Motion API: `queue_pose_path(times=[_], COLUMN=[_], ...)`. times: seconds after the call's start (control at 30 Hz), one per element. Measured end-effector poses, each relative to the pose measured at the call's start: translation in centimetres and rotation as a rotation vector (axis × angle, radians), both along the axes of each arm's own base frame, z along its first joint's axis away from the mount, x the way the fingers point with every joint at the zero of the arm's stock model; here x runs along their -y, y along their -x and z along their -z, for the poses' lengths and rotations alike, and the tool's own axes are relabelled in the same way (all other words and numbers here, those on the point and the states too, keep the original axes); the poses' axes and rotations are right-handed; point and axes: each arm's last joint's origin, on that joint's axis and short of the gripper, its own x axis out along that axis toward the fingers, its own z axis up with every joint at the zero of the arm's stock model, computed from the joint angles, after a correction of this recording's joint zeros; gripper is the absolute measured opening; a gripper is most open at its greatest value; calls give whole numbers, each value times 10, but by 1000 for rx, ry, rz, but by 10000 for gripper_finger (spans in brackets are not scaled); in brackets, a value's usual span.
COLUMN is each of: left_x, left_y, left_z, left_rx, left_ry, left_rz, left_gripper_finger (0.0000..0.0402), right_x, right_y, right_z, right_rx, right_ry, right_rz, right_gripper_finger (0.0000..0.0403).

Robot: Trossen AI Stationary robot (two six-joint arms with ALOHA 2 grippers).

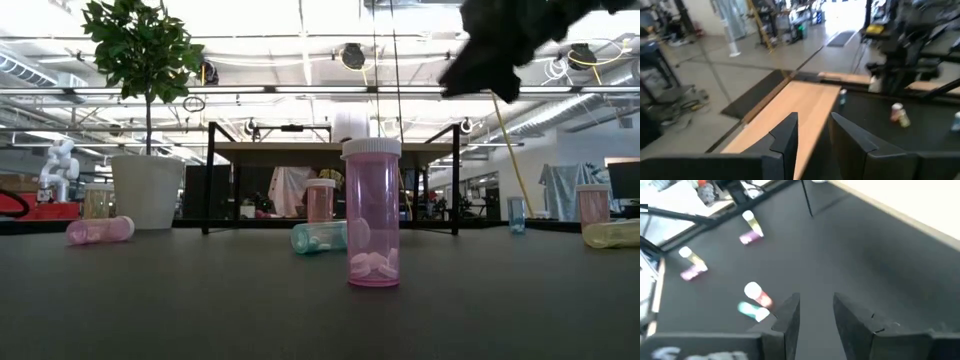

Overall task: Pick and place medicine bottles onto shelf by color
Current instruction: Put the top left yellow pill bottle on the shelf

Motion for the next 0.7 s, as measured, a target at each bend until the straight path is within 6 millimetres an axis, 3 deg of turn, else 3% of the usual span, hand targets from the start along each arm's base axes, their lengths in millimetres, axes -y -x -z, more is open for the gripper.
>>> queue_pose_path(times=[0.13,0.23,0.47,0.57,0.7], left_x=[-3,-3,-3,-2,5], left_y=[11,12,7,5,6], left_z=[-15,-14,31,47,63], left_rx=[0,2,-176,-211,-318], left_ry=[31,72,281,441,626], left_rz=[-24,-35,-135,-141,-133], left_gripper_finger=[113,113,113,113,109], right_x=[-13,-21,-28,-37,-52], right_y=[-24,-42,-62,-64,-71], right_z=[-23,-31,-30,-46,-69], right_rx=[-8,-41,-51,9,60], right_ry=[75,145,71,23,130], right_rz=[-43,-62,-4,6,-29], right_gripper_finger=[114,114,114,114,114])
